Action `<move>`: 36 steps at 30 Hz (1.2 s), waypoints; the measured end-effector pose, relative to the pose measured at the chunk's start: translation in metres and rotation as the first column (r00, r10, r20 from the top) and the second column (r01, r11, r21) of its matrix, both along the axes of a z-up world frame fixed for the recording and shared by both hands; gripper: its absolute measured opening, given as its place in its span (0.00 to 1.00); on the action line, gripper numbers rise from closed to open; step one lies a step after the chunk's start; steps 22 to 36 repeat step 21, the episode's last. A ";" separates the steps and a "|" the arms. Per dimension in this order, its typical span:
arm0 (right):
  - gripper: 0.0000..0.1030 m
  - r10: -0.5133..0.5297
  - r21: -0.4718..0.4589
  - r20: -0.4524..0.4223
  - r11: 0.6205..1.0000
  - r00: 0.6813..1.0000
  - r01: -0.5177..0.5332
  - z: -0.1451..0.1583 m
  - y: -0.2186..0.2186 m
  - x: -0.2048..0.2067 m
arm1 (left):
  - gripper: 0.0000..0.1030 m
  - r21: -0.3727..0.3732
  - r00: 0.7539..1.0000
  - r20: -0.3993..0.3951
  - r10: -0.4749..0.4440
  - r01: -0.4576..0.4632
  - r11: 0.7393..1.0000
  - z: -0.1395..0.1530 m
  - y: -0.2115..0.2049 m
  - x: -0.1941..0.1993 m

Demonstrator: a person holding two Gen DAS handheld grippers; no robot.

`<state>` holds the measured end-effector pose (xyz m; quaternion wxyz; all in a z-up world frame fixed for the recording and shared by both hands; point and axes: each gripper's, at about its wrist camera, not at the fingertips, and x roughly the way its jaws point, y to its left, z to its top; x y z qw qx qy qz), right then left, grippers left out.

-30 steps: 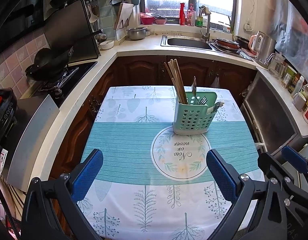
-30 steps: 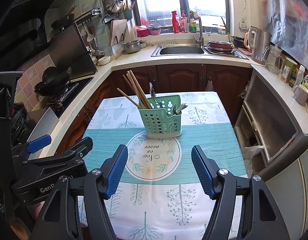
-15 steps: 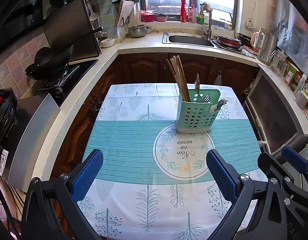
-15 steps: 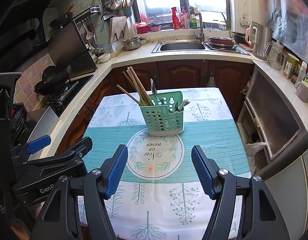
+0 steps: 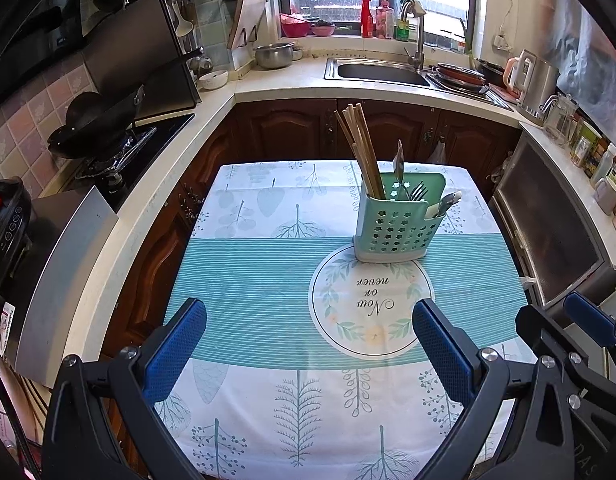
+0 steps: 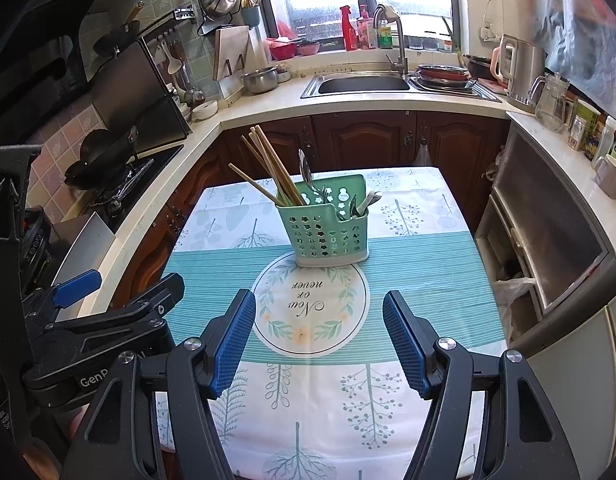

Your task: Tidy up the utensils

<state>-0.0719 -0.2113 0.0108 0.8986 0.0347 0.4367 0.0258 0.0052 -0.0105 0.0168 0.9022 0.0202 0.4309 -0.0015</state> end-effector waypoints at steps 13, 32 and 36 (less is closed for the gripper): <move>0.65 0.002 -0.009 -0.021 1.000 1.000 -0.003 -0.013 0.005 0.017 | 0.99 0.003 1.000 -0.018 0.011 -0.011 1.000 -0.005 0.005 0.010; 0.65 0.011 -0.015 -0.024 1.000 1.000 -0.011 -0.015 0.008 0.023 | 0.99 -0.005 0.999 -0.027 0.018 -0.018 1.000 -0.007 0.008 0.015; 0.65 0.011 -0.015 -0.024 1.000 1.000 -0.011 -0.015 0.008 0.023 | 0.99 -0.005 0.999 -0.027 0.018 -0.018 1.000 -0.007 0.008 0.015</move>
